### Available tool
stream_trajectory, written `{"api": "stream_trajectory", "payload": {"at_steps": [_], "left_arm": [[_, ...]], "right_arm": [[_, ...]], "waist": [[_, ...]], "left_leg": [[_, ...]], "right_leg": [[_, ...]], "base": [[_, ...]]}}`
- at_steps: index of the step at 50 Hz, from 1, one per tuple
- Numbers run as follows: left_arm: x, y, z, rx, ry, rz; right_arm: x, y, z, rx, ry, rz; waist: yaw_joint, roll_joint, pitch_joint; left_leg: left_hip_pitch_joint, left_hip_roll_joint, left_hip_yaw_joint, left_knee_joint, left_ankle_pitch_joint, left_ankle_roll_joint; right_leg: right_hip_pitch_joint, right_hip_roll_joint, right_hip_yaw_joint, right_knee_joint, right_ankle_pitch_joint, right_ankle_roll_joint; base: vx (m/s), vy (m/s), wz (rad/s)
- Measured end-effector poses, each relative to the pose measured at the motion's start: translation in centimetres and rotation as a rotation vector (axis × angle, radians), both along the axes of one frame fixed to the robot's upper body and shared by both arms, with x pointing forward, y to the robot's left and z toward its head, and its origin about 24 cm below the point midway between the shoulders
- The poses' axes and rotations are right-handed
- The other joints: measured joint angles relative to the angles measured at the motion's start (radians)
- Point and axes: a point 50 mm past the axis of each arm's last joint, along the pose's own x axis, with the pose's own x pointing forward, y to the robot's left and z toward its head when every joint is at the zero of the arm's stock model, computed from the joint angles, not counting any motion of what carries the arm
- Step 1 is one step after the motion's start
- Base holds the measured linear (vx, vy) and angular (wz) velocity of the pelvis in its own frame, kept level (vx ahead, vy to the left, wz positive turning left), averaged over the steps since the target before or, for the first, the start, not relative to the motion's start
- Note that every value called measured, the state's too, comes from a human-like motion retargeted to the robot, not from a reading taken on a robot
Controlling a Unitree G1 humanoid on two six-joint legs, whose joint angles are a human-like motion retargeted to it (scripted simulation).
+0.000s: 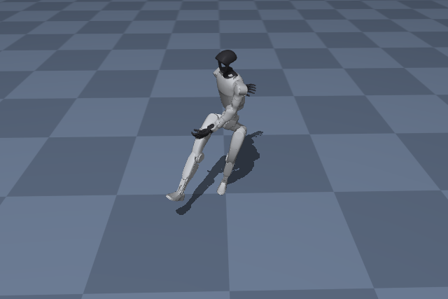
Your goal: Kungfu
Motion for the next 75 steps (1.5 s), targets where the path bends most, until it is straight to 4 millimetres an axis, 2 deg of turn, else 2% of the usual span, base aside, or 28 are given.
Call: {"api": "stream_trajectory", "payload": {"at_steps": [3,5,8,13,18,21,24,27,31,35,38,40,42,43,44,45,47,48,51,52,55,57,60,61,65,68,72,75], "left_arm": [[-1.1,0.0,-1.2,0.201,0.081,-0.327],[-1.1,0.2,-1.2,0.172,0.080,-0.324],[-0.9,0.7,-0.5,0.059,-0.001,-0.186],[-1.8,1.7,-1.0,0.068,-0.060,-0.155],[-0.8,1.9,0.9,0.107,-0.233,-0.200],[0.1,2.1,3.3,0.096,-0.407,-0.159],[1.4,3.1,6.9,0.078,-0.611,-0.098],[2.8,4.7,11.9,0.051,-0.837,-0.034],[4.3,6.9,19.7,0.006,-1.096,0.052],[5.0,7.6,28.1,-0.029,-1.280,0.050],[5.1,7.6,34.8,0.083,-1.535,0.044],[7.0,6.2,38.0,0.311,-1.673,0.056],[11.3,6.6,37.9,0.657,-1.595,0.106],[13.1,6.3,36.2,0.754,-1.459,0.122],[14.3,6.1,34.9,0.789,-1.314,0.083],[15.1,6.0,33.9,0.778,-1.163,0.015],[14.9,4.7,34.2,0.570,-1.114,-0.019],[14.1,4.5,36.0,0.470,-1.235,0.013],[11.9,3.5,39.2,0.255,-1.514,0.282],[11.5,3.1,39.5,0.221,-1.549,0.341],[11.4,1.6,39.4,0.248,-1.535,0.179],[11.6,1.5,39.5,0.275,-1.517,0.121],[11.0,2.9,41.6,0.223,-1.557,0.117],[10.8,3.4,42.0,0.186,-1.564,0.129],[10.6,5.1,42.5,0.115,-1.569,0.120],[11.3,6.4,40.5,0.136,-1.511,0.104],[12.0,7.8,36.1,0.217,-1.424,0.105],[12.4,9.3,30.1,0.352,-1.258,0.088]], "right_arm": [[-6.2,6.2,4.7,-0.089,0.129,-0.244],[-7.4,7.6,5.8,-0.148,0.128,-0.365],[-6.5,7.1,4.3,-0.191,0.012,-0.393],[-1.4,3.9,-0.9,-0.054,-0.266,-0.245],[6.7,1.2,-6.1,0.074,-0.679,-0.036],[11.6,-0.5,-7.1,0.053,-0.917,0.116],[16.9,-2.3,-6.3,-0.024,-1.218,0.262],[22.0,-3.5,-4.0,-0.134,-1.529,0.342],[28.7,-3.8,0.9,-0.268,-1.973,0.321],[35.6,-3.8,7.5,-0.462,-2.468,0.190],[41.1,-5.4,13.1,-0.627,-2.837,0.204],[45.6,-7.8,16.0,-0.762,-2.950,0.277],[50.8,-10.0,17.4,-0.814,-2.925,0.392],[52.6,-11.8,17.2,-0.857,-2.836,0.441],[54.2,-12.9,16.4,-0.882,-2.711,0.406],[55.6,-13.2,15.3,-0.868,-2.576,0.331],[56.8,-13.3,12.9,-0.652,-2.262,0.068],[56.9,-13.7,13.0,-0.568,-2.227,-0.042],[57.0,-16.2,18.0,-0.598,-2.555,-0.139],[56.7,-17.0,19.7,-0.669,-2.646,-0.137],[55.4,-18.7,23.5,-0.869,-2.793,0.029],[54.8,-19.3,25.7,-0.868,-2.847,0.178],[52.9,-20.4,30.2,-0.784,-2.965,0.325],[52.0,-20.5,32.0,0.733,3.027,-0.371],[49.2,-19.2,36.8,0.461,2.874,-0.457],[47.9,-17.8,38.2,0.308,2.792,-0.411],[47.8,-16.6,37.2,0.228,2.748,-0.238],[50.0,-15.3,34.3,0.243,2.787,-0.147]], "waist": [[-0.050,0.017,-0.019],[-0.081,0.001,-0.026],[-0.086,-0.029,-0.037],[-0.101,-0.052,-0.066],[-0.063,-0.063,-0.103],[-0.016,-0.058,-0.131],[0.012,-0.046,-0.164],[0.045,-0.028,-0.186],[0.064,0.010,-0.213],[0.069,0.042,-0.251],[0.042,0.033,-0.258],[-0.024,-0.027,-0.218],[-0.027,-0.056,-0.315],[-0.034,0.049,-0.280],[-0.021,0.053,-0.290],[0.002,0.008,-0.321],[-0.074,0.046,-0.280],[-0.114,0.036,-0.266],[-0.164,0.003,-0.252],[-0.184,-0.002,-0.240],[-0.256,0.011,-0.193],[-0.298,0.016,-0.203],[-0.320,0.038,-0.203],[-0.310,0.038,-0.188],[-0.317,0.049,-0.146],[-0.300,0.051,-0.135],[-0.211,0.036,-0.152],[-0.152,0.040,-0.172]], "left_leg": [[-0.028,0.044,-0.068,0.024,0.005,-0.041],[-0.025,0.047,-0.095,0.032,0.006,-0.069],[-0.009,0.036,-0.075,0.030,-0.001,-0.095],[0.007,0.042,-0.069,0.024,-0.038,-0.160],[0.013,0.025,-0.064,0.044,-0.076,-0.183],[0.027,0.027,-0.067,0.048,-0.099,-0.198],[0.031,0.024,-0.089,0.058,-0.123,-0.213],[0.047,0.028,-0.115,0.073,-0.135,-0.244],[0.071,0.045,-0.183,0.098,-0.141,-0.293],[0.100,0.055,-0.266,0.144,-0.143,-0.307],[0.159,0.069,-0.300,0.167,-0.174,-0.274],[0.257,0.070,-0.341,0.179,-0.204,-0.232],[0.251,0.051,-0.245,0.171,-0.210,-0.202],[0.184,0.193,-0.257,0.303,-0.259,-0.227],[0.185,0.199,-0.204,0.337,-0.255,-0.232],[0.221,0.136,-0.118,0.322,-0.223,-0.226],[0.207,0.225,0.028,0.276,-0.142,-0.287],[0.185,0.236,0.081,0.266,-0.098,-0.311],[0.072,0.160,0.198,0.241,0.056,-0.320],[0.036,0.154,0.245,0.232,0.104,-0.320],[-0.042,0.220,0.462,0.170,0.227,-0.320],[-0.092,0.214,0.543,0.103,0.272,-0.320],[-0.177,0.131,0.484,0.023,0.334,-0.320],[-0.188,0.122,0.468,0.014,0.338,-0.320],[-0.246,0.144,0.468,-0.015,0.333,-0.320],[-0.289,0.180,0.412,0.002,0.320,-0.320],[-0.297,0.200,0.357,-0.001,0.323,-0.320],[-0.304,0.201,0.367,-0.026,0.327,-0.320]], "right_leg": [[-0.023,0.024,0.167,0.052,0.059,0.009],[-0.001,0.028,0.202,0.058,0.098,0.059],[0.050,0.015,0.082,0.078,0.078,0.089],[0.082,0.033,0.040,0.198,0.068,0.108],[0.098,-0.001,-0.011,0.332,0.061,0.186],[0.075,-0.017,-0.022,0.402,0.030,0.188],[0.023,-0.051,-0.022,0.474,-0.028,0.187],[-0.030,-0.086,-0.007,0.537,-0.032,0.174],[-0.105,-0.125,0.042,0.615,-0.054,0.133],[-0.128,-0.177,0.106,0.611,-0.135,0.085],[-0.055,-0.193,0.241,0.462,-0.214,0.037],[0.134,-0.222,0.333,0.277,-0.066,0.152],[-0.024,-0.287,0.276,0.464,0.013,0.068],[-0.018,-0.206,0.258,0.546,-0.052,0.094],[-0.047,-0.191,0.297,0.627,-0.121,0.102],[-0.092,-0.209,0.362,0.708,-0.193,0.101],[-0.109,-0.242,0.329,0.796,-0.278,0.090],[-0.109,-0.306,0.313,0.804,-0.277,0.088],[-0.121,-0.439,0.400,0.770,-0.261,0.144],[-0.110,-0.473,0.405,0.752,-0.257,0.158],[-0.056,-0.558,0.294,0.729,-0.261,0.153],[-0.070,-0.610,0.261,0.728,-0.262,0.164],[-0.083,-0.688,0.238,0.665,-0.207,0.195],[-0.083,-0.692,0.240,0.666,-0.203,0.202],[-0.082,-0.717,0.207,0.718,-0.226,0.216],[-0.058,-0.724,0.173,0.789,-0.297,0.235],[-0.045,-0.742,0.150,0.859,-0.371,0.236],[-0.035,-0.759,0.120,0.887,-0.407,0.232]], "base": [[0.20,-0.42,0.93],[0.22,-0.37,0.60],[0.19,-0.24,-0.16],[0.25,-0.28,-0.18],[0.32,-0.33,0.00],[0.42,-0.41,-0.12],[0.42,-0.45,0.19],[0.51,-0.48,0.36],[0.58,-0.54,0.70],[0.69,-0.60,1.07],[0.68,-0.76,1.60],[0.44,-0.70,2.11],[0.43,-0.90,0.64],[0.72,-0.92,0.31],[0.66,-0.60,0.00],[0.36,-0.32,0.42],[0.14,-0.34,1.85],[-0.16,-0.18,2.73],[-0.36,0.07,2.96],[-0.42,-0.02,2.94],[-0.42,-0.09,2.53],[-0.28,-0.09,2.43],[-0.32,0.19,1.71],[-0.29,0.19,0.73],[-0.25,-0.01,1.03],[-0.15,-0.16,0.89],[-0.11,-0.17,0.45],[-0.11,-0.04,0.44]]}}
